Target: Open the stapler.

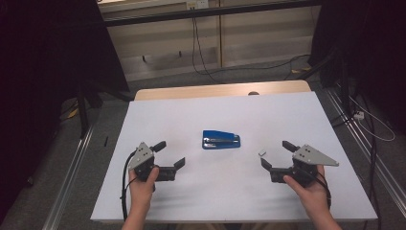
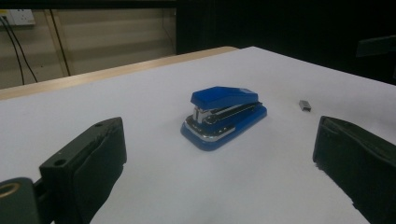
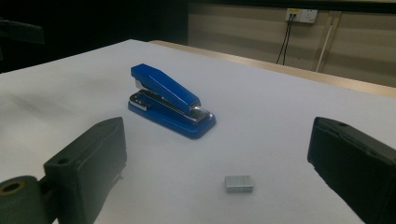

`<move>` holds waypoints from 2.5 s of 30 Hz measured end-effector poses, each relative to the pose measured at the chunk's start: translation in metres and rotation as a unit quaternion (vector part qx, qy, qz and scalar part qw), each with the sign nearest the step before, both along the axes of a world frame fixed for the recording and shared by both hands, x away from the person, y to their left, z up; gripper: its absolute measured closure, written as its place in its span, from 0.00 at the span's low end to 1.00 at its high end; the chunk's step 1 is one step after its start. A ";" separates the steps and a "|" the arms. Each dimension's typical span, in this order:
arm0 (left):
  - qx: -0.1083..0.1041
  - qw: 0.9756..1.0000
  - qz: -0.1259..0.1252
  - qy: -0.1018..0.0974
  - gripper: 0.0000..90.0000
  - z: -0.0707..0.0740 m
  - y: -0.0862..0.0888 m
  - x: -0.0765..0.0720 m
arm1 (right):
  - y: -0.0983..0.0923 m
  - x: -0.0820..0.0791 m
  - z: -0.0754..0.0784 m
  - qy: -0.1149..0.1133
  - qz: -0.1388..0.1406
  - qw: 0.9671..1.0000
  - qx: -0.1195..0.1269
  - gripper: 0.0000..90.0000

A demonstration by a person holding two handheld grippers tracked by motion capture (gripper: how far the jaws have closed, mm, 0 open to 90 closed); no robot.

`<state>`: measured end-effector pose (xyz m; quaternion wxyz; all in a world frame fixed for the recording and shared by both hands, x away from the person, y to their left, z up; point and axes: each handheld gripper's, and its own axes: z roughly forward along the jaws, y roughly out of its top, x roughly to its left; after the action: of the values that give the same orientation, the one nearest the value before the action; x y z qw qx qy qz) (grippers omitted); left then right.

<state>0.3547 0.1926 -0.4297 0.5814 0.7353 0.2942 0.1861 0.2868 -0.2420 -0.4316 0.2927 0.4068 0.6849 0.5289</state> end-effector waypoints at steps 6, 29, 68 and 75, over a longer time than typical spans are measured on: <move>0.000 1.000 -0.003 0.003 0.03 -0.001 -0.006 0.004 | 0.002 0.006 0.001 0.000 0.002 1.000 0.006 0.04; 0.000 1.000 -0.029 0.010 0.03 -0.001 -0.031 0.017 | 0.024 0.023 0.001 0.016 0.016 1.000 0.008 0.05; 0.000 0.999 -0.031 0.031 0.03 -0.011 -0.053 0.051 | 0.067 0.062 0.003 0.029 0.030 0.999 0.011 0.06; 0.011 0.999 -0.033 0.037 0.03 -0.013 -0.057 0.056 | 0.074 0.069 0.002 0.033 0.031 0.999 0.012 0.06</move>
<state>0.4109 0.1359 -0.4423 0.5680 0.7574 0.2890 0.1423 0.3558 -0.1677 -0.4293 0.2488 0.4055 0.7003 0.5323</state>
